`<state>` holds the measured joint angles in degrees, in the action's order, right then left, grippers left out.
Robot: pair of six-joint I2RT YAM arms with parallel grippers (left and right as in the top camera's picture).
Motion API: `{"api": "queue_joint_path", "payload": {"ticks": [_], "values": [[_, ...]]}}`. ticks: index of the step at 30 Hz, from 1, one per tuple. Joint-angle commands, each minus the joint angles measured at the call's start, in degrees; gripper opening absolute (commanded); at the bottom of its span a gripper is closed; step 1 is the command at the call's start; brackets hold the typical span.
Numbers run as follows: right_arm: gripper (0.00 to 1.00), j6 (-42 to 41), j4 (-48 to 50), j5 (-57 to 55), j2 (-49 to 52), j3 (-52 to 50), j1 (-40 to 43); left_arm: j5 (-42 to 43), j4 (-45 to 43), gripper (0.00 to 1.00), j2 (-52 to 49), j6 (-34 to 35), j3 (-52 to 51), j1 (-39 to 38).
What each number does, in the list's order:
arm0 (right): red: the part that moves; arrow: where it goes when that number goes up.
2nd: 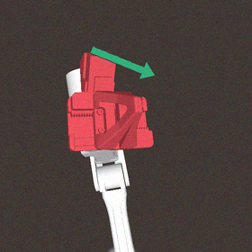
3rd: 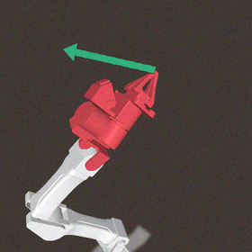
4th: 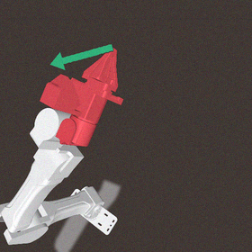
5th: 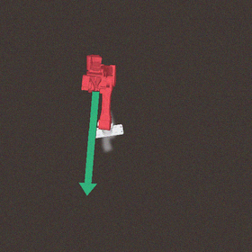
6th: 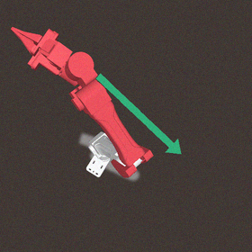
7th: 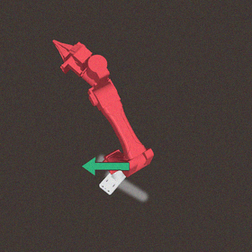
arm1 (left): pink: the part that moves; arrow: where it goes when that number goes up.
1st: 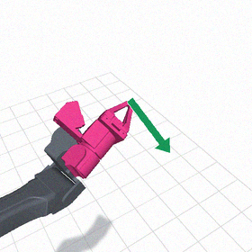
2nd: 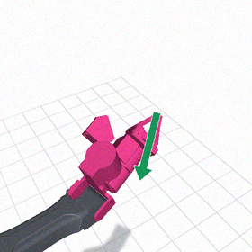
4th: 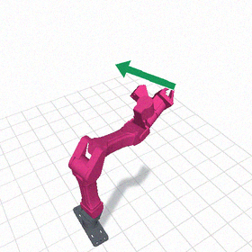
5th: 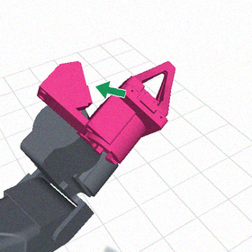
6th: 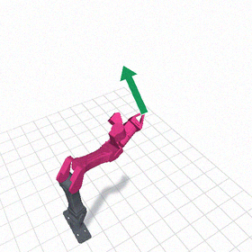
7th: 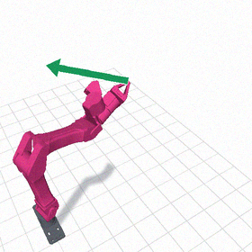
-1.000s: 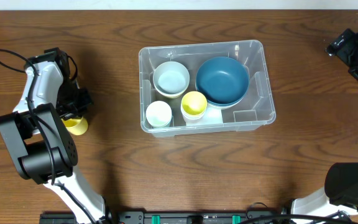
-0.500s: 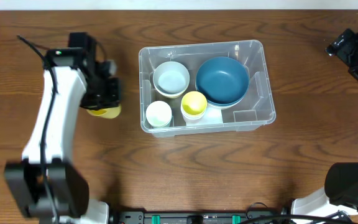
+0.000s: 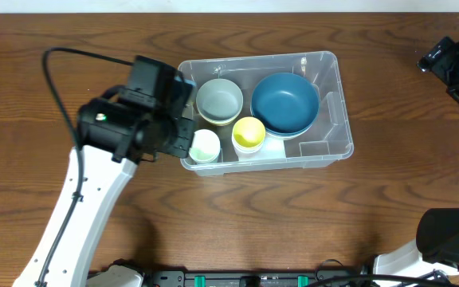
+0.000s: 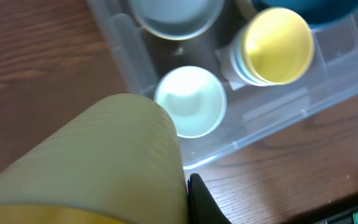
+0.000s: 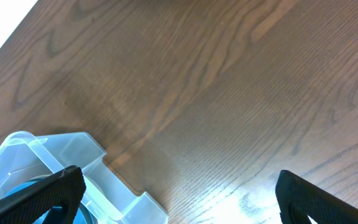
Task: Pack container
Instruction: 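Carry the yellow cup with the left gripper over the white cup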
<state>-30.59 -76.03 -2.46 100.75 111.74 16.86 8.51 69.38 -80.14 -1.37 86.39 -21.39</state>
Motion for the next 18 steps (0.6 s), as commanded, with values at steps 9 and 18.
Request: {"api": "queue_joint_path", "payload": {"ticks": [9,18], "values": [[0.99,-0.48,-0.09,-0.33,-0.98,0.66,0.22,-1.36,-0.24,0.06,-8.7,-1.73,0.87,-7.76],[0.99,-0.48,-0.09,-0.33,-0.98,0.66,0.22,-2.01,-0.28,0.06,-14.88,-2.1,0.79,-8.33]]}}
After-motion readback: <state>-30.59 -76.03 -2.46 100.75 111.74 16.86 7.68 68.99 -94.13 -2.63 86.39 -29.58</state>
